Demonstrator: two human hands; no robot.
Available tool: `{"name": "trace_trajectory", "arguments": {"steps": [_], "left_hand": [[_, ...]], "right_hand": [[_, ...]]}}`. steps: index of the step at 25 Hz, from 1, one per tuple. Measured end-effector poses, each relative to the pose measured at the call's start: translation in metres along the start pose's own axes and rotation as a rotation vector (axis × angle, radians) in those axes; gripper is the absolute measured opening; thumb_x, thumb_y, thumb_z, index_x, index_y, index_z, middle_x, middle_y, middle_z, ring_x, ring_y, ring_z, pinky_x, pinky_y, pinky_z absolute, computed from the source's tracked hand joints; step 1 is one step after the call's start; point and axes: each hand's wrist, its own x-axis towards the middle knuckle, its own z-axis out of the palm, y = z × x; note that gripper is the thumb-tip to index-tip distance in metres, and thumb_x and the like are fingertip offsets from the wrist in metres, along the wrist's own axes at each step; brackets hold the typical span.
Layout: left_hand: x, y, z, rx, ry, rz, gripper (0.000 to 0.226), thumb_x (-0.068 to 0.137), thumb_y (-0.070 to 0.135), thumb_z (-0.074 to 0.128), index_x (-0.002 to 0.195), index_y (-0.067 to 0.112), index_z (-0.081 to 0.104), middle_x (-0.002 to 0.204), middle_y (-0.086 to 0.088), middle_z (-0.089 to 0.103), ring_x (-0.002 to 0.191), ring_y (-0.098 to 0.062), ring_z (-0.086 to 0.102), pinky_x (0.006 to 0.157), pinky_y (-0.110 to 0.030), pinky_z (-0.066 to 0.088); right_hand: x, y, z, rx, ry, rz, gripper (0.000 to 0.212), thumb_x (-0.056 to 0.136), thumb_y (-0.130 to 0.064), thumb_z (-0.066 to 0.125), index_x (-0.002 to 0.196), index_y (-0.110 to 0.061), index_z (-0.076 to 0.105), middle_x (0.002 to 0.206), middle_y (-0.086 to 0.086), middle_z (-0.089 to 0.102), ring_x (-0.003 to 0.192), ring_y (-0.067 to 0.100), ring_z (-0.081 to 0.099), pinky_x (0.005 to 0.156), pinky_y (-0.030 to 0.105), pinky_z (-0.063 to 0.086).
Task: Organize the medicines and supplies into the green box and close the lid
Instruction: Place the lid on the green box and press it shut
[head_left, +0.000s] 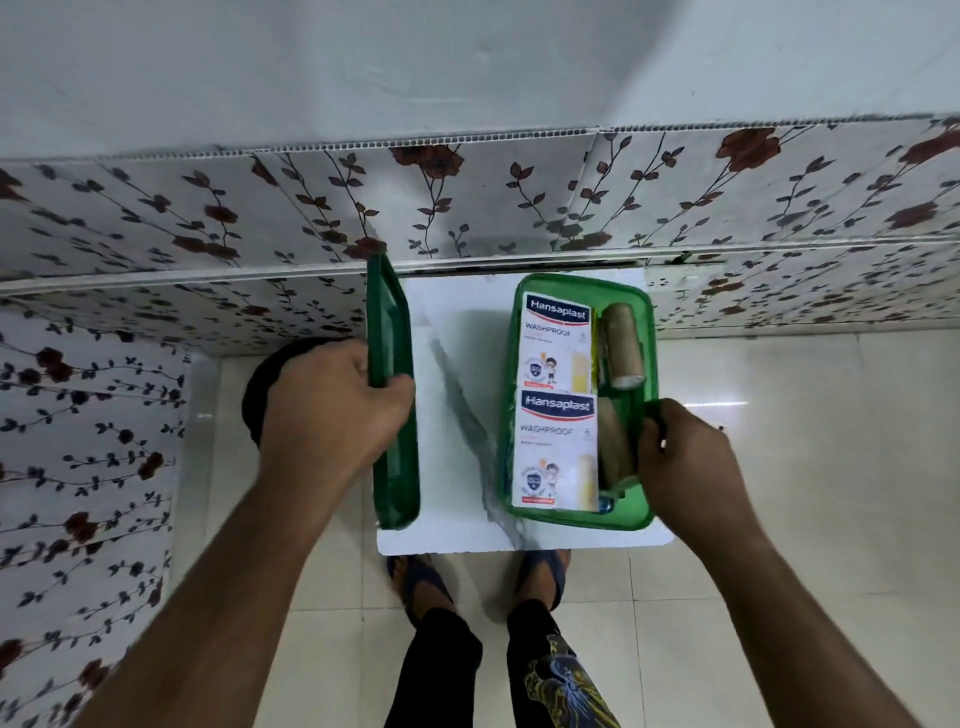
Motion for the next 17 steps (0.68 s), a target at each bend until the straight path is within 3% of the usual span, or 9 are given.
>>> {"name": "trace_trajectory", "arguments": {"steps": [3, 5, 10, 14, 17], "left_hand": [[-0.010, 0.015, -0.005, 0.083, 0.069, 0.081, 0.025, 0.079, 0.031, 0.059, 0.059, 0.018, 0.053, 0.049, 0.005, 0.051, 0.042, -0.013, 0.051, 0.042, -0.025, 0.041], [-0.014, 0.027, 0.011, 0.185, 0.075, 0.127, 0.024, 0.077, 0.038, 0.054, 0.068, 0.015, 0.058, 0.059, 0.000, 0.058, 0.051, -0.022, 0.056, 0.049, -0.031, 0.048], [-0.035, 0.067, 0.065, 0.394, 0.111, 0.287, 0.034, 0.073, 0.045, 0.064, 0.081, 0.013, 0.057, 0.065, -0.005, 0.053, 0.050, -0.029, 0.052, 0.048, -0.027, 0.026], [-0.039, 0.077, 0.098, 0.477, 0.134, 0.283, 0.063, 0.062, 0.047, 0.079, 0.108, 0.012, 0.055, 0.082, -0.010, 0.061, 0.065, -0.025, 0.060, 0.046, -0.026, 0.028], [-0.038, 0.077, 0.113, 0.475, 0.125, 0.281, 0.068, 0.068, 0.050, 0.076, 0.120, 0.014, 0.052, 0.102, -0.012, 0.059, 0.077, -0.025, 0.061, 0.046, -0.027, 0.032]], "right_hand": [[-0.002, -0.021, 0.025, 0.014, -0.038, -0.058, 0.021, 0.095, -0.017, 0.041, 0.089, -0.005, 0.056, 0.075, 0.014, 0.063, 0.070, 0.039, 0.057, 0.058, 0.040, 0.043], [-0.001, -0.028, 0.036, 0.017, -0.076, -0.058, 0.027, 0.096, -0.023, 0.037, 0.093, -0.005, 0.057, 0.077, 0.012, 0.064, 0.072, 0.038, 0.058, 0.060, 0.039, 0.043], [0.002, -0.015, 0.026, 0.286, -0.136, -0.033, 0.033, 0.103, -0.035, 0.037, 0.105, -0.019, 0.066, 0.084, -0.004, 0.071, 0.067, 0.022, 0.063, 0.070, 0.040, 0.053], [0.004, -0.007, 0.015, 0.451, -0.147, 0.049, 0.033, 0.103, -0.035, 0.038, 0.111, -0.023, 0.067, 0.090, -0.007, 0.072, 0.058, 0.010, 0.064, 0.067, 0.036, 0.052], [0.008, -0.003, 0.014, 0.492, -0.151, 0.079, 0.032, 0.103, -0.034, 0.039, 0.112, -0.024, 0.068, 0.092, -0.005, 0.073, 0.062, 0.008, 0.065, 0.064, 0.031, 0.048]]}}
